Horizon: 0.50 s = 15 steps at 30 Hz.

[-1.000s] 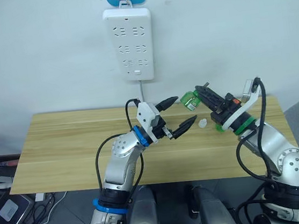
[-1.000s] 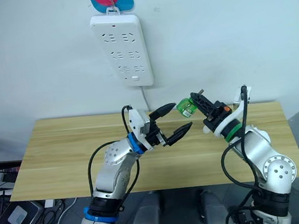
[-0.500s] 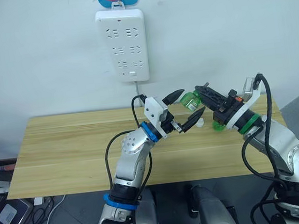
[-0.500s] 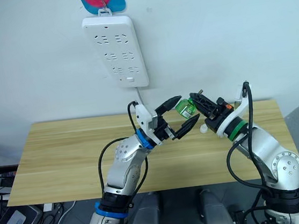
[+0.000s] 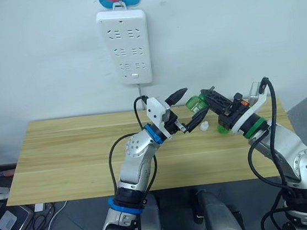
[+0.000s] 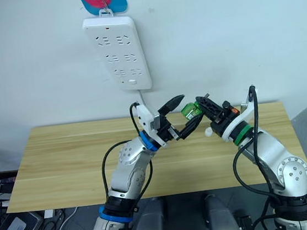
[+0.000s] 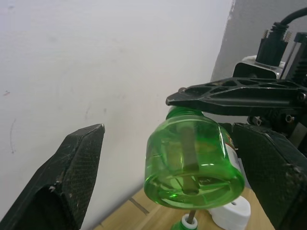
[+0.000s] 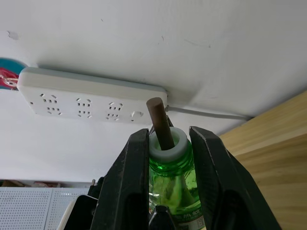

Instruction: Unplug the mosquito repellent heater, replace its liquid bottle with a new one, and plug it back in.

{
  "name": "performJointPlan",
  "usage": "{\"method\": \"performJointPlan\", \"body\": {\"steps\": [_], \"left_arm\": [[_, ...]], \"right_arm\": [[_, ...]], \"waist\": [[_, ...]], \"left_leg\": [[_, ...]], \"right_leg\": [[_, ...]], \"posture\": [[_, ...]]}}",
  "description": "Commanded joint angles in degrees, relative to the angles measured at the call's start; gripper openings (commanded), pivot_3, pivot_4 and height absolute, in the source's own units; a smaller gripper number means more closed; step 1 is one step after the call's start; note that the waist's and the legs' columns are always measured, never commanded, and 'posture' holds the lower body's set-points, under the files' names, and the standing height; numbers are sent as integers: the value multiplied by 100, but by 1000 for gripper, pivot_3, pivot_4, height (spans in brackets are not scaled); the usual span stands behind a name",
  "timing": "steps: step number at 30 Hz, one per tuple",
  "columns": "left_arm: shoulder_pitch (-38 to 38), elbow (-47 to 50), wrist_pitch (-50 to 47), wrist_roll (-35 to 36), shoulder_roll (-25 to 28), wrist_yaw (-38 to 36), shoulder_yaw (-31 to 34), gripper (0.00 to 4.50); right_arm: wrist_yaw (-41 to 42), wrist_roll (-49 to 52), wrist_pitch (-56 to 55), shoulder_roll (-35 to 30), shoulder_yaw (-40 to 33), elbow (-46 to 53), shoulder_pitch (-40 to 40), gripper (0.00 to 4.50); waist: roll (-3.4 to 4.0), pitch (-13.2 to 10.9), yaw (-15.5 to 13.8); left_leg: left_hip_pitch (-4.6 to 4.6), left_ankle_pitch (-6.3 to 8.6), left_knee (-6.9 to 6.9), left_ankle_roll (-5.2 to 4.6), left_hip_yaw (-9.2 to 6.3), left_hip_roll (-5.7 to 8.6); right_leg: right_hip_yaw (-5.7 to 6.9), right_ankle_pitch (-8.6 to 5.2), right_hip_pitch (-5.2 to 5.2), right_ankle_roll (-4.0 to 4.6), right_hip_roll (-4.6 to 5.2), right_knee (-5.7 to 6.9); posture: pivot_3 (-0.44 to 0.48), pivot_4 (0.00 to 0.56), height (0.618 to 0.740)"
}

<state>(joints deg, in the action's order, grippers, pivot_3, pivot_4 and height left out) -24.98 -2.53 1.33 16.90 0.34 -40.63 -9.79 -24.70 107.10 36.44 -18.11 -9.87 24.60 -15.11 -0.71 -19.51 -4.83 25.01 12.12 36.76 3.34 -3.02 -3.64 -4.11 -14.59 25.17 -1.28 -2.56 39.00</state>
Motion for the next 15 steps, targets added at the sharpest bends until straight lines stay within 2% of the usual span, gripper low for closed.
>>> {"method": "performJointPlan", "body": {"steps": [1, 3, 10, 11, 15], "left_arm": [[26, 161, 39, 69, -61, -16, -93, 4500], [53, 177, 45, 44, -62, -14, -127, 4500], [131, 215, -40, 28, -57, 13, -246, 2370], [132, 217, -49, 21, -57, 28, -250, 2245], [119, 207, -49, 9, -60, 58, -249, 2246]], "right_arm": [[47, 200, -115, -46, -3, 316, -21, 885], [46, 207, -136, -52, 13, 319, -33, 885], [21, 272, -223, -31, 114, 381, -62, 885], [14, 278, -232, -32, 123, 391, -66, 885], [8, 285, -256, -41, 142, 405, -76, 885]], "waist": [[0, 0, 9], [0, 0, 16], [-1, 0, 21], [-1, 0, 21], [-1, 0, 21]], "left_leg": [[0, 0, 0, 0, 0, 0], [0, 0, 0, 0, 0, 0], [0, 0, 0, 0, -1, 0], [0, 0, 0, 0, -1, 0], [1, 0, 0, 0, 0, 0]], "right_leg": [[0, 0, 0, 0, 0, 0], [1, 0, 0, 0, 0, 0], [0, 0, 1, 0, 0, 0], [0, 0, 0, 0, 0, 0], [0, 0, 1, 0, 0, 0]], "posture": [[269, 305, 740], [269, 305, 740], [269, 301, 740], [269, 301, 740], [266, 301, 740]]}}
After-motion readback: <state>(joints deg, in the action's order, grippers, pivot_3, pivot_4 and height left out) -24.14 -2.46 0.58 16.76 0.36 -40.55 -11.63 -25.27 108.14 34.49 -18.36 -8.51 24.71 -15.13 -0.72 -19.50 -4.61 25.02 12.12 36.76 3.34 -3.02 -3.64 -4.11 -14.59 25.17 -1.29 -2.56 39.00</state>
